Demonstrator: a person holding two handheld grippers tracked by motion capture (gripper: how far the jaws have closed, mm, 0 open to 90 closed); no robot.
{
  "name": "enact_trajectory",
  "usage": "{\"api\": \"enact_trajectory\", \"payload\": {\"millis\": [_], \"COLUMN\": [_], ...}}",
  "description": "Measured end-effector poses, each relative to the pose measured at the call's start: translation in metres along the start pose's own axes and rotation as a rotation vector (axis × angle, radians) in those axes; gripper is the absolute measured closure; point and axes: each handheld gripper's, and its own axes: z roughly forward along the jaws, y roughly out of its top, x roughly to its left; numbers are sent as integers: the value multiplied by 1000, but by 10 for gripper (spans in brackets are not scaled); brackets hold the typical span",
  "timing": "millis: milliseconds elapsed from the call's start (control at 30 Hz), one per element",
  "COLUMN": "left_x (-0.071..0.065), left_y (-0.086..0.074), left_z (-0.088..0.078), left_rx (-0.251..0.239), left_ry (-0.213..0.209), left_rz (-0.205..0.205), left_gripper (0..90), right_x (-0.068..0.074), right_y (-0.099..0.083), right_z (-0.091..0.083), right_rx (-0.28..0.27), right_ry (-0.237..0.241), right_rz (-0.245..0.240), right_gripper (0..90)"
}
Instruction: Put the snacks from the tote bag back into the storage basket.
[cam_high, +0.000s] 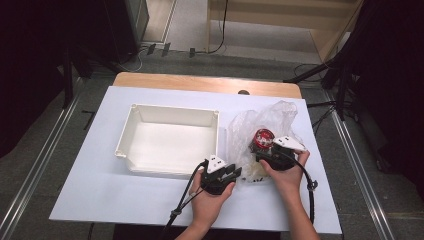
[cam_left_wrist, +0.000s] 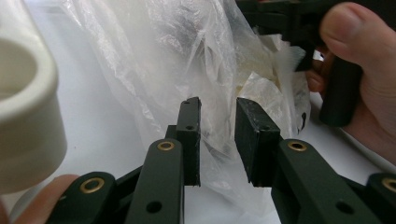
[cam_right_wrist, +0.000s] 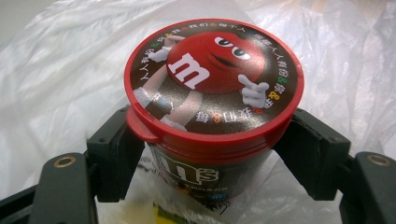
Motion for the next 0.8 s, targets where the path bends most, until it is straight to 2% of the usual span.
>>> {"api": "enact_trajectory", "payload": {"millis": [200, 333, 500, 600, 667, 800], "left_x": [0, -1, -2, -2, -2, -2], "left_y": [0, 0, 0, 0, 0, 0], "left_z": [0, 1, 1, 1, 1, 0], "left_rx": [3, 6, 8, 6, 4, 10], "left_ry": [7, 11, 10, 8, -4, -29], "left_rz": [6, 11, 18, 21, 24, 28], "left_gripper": [731, 735, 735, 727, 704, 604], "right_x": [-3, -3, 0, 2, 3, 5], "right_y": [-10, -10, -4, -1, -1, 0], "right_z": [-9, -8, -3, 3, 5, 4], "right_rx": [5, 2, -28, -11, -12, -15], "right_ry": [29, 32, 18, -2, -3, -21], "right_rz": [-26, -11, 10, 6, 6, -1], "right_gripper": [264, 257, 234, 231, 251, 262]}}
